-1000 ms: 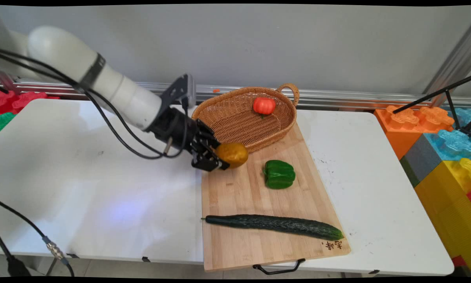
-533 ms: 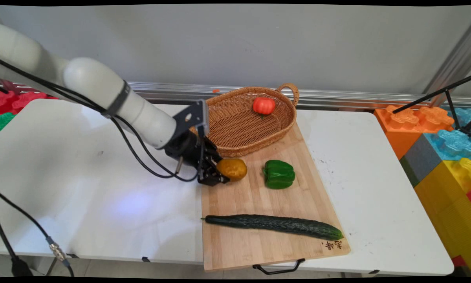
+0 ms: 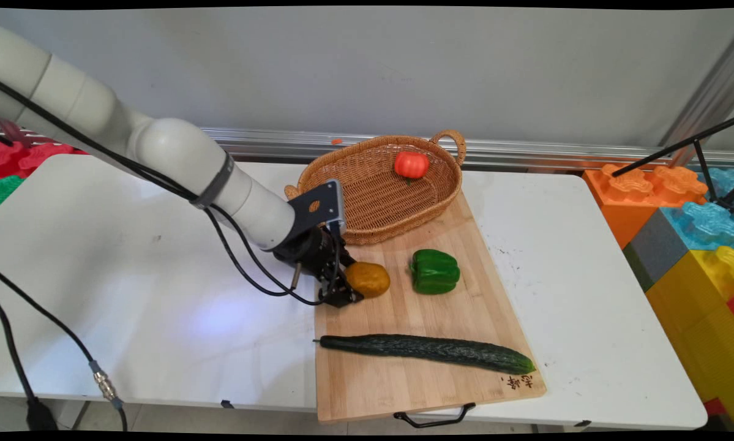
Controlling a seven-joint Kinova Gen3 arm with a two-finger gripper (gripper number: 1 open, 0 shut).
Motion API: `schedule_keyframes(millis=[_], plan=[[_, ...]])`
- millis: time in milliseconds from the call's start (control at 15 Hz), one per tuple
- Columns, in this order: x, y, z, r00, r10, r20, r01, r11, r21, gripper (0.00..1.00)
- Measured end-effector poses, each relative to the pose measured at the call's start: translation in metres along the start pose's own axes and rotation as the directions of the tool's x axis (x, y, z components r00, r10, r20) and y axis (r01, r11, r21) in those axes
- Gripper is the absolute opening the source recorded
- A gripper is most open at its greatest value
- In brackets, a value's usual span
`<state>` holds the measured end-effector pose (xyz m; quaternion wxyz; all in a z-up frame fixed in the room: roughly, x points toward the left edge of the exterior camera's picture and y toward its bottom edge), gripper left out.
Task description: Place the picked object on the cutting board
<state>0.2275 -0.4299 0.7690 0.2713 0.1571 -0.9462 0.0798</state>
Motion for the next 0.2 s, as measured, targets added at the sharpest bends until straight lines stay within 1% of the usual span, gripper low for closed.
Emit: schedule_keyframes(millis=[200], plan=[[0.0041, 0.0027, 0.0044, 1.0, -0.003, 0.004, 0.003, 1.0, -0.002, 1.0]])
